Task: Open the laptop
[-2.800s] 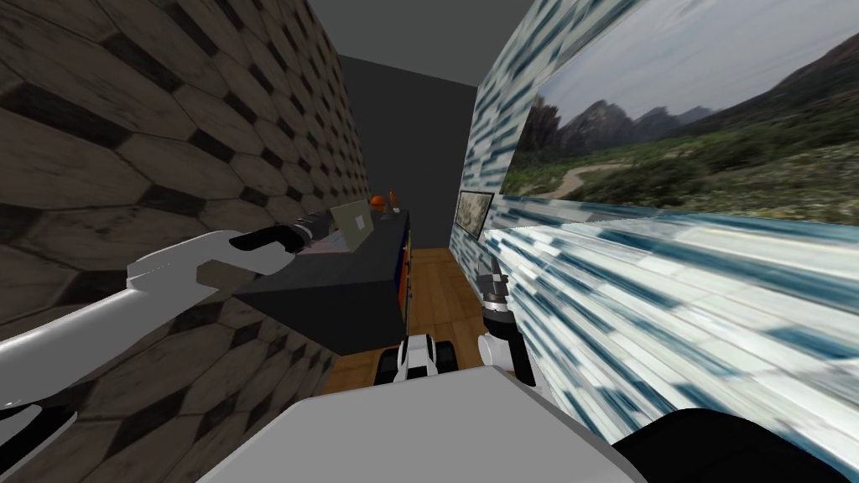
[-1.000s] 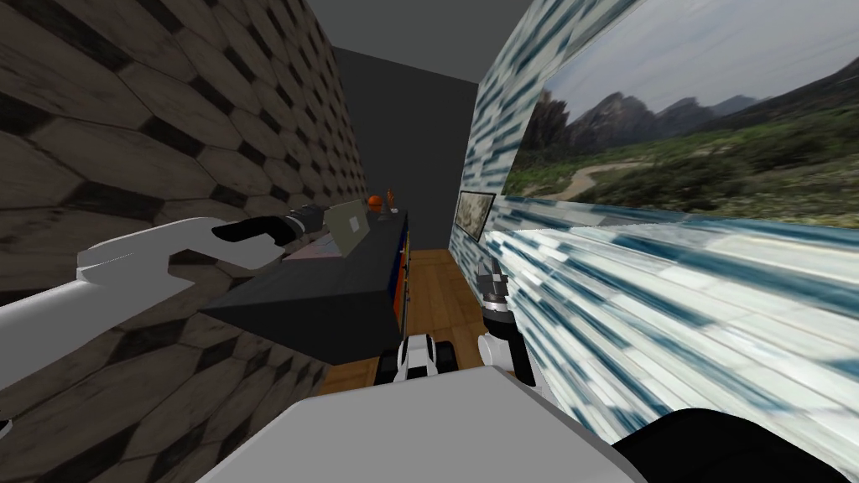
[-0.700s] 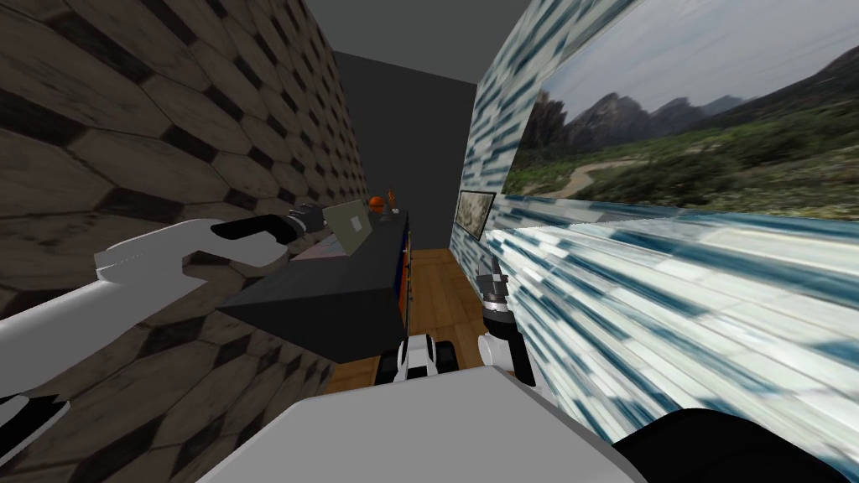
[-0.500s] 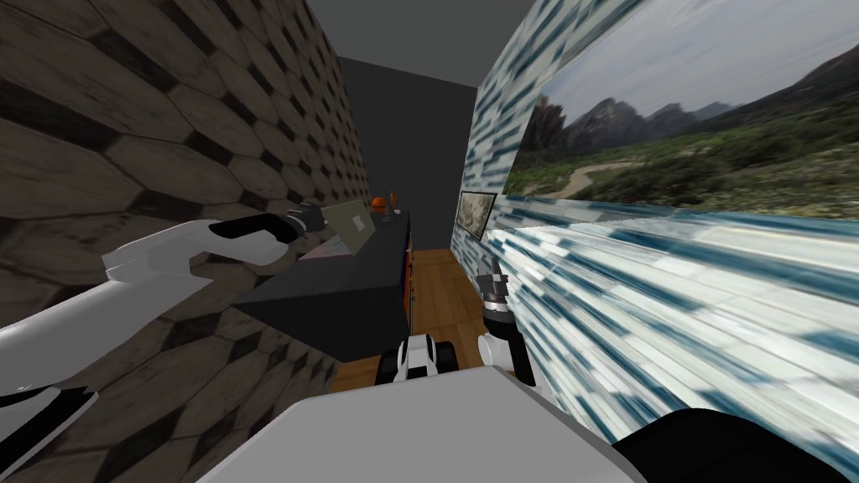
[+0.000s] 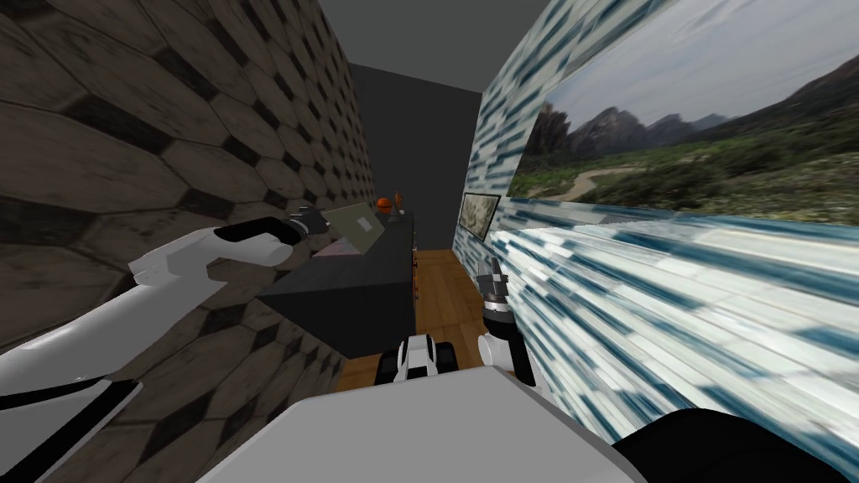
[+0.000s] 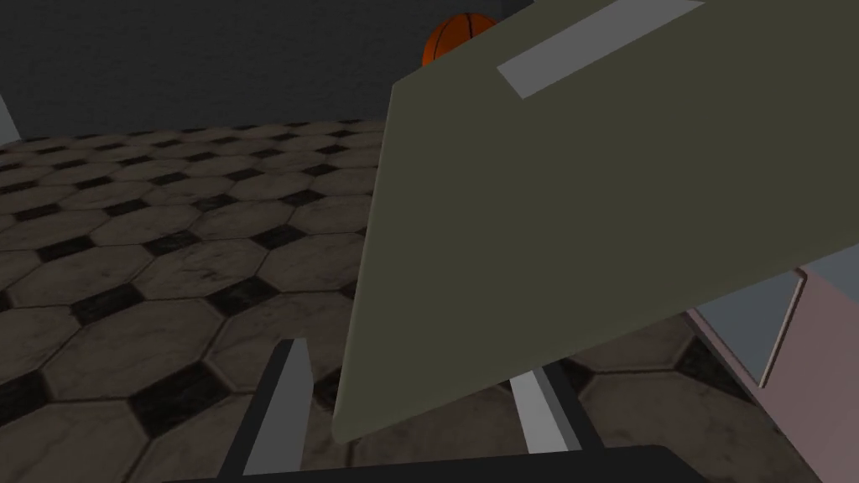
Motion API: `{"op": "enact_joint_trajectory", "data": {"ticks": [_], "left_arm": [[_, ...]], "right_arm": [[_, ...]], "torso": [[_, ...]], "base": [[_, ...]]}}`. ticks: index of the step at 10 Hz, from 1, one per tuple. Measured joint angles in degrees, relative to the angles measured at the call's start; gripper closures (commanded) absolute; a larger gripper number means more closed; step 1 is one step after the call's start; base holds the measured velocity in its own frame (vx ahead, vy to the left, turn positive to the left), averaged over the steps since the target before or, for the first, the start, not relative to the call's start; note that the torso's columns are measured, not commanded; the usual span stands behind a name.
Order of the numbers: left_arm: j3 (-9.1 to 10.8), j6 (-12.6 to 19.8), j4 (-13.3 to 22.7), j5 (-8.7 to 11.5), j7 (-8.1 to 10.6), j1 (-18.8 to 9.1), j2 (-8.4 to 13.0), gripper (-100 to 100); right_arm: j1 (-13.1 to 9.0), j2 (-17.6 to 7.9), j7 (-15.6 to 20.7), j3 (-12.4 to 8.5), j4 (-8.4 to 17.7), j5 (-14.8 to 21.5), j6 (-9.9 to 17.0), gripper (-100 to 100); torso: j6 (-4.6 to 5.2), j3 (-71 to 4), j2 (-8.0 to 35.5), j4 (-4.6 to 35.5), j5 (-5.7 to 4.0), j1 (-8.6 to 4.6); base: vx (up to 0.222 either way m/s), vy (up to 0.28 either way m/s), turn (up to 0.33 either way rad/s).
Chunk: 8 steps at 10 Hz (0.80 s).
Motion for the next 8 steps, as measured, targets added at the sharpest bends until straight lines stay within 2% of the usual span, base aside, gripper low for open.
{"op": "enact_joint_trajectory", "data": {"ticks": [4, 6, 7, 8], "left_arm": [[1.73, -1.35, 2.77, 1.51, 2.38, 0.75, -5.26, 100], [1.99, -2.66, 5.29, 2.51, 3.23, 0.41, -7.86, 100], [2.04, -2.71, 5.44, 2.54, 3.35, 0.51, -7.98, 100], [2.52, -3.37, 6.01, 2.78, 3.78, 0.79, -9.57, 100]], "right_arm": [[0.00, 0.00, 0.00, 0.00, 0.00, 0.00, 0.00, 0], [0.00, 0.00, 0.00, 0.00, 0.00, 0.00, 0.00, 0], [0.01, 0.01, 0.00, 0.00, 0.00, 0.00, 0.00, 0], [0.01, 0.00, 0.00, 0.00, 0.00, 0.00, 0.00, 0]], "torso": [[0.06, 0.02, 0.07, 0.08, -0.14, -0.21], [0.10, 0.03, 0.08, 0.07, -0.16, -0.26], [0.07, 0.08, 0.16, 0.16, -0.25, -0.44], [0.07, 0.17, 0.25, 0.12, -0.18, -0.37]], "base": [[-0.006, 0.077, 0.009], [-0.012, 0.052, 0.008], [-0.004, 0.058, 0.054], [0.006, 0.081, 0.033]]}}
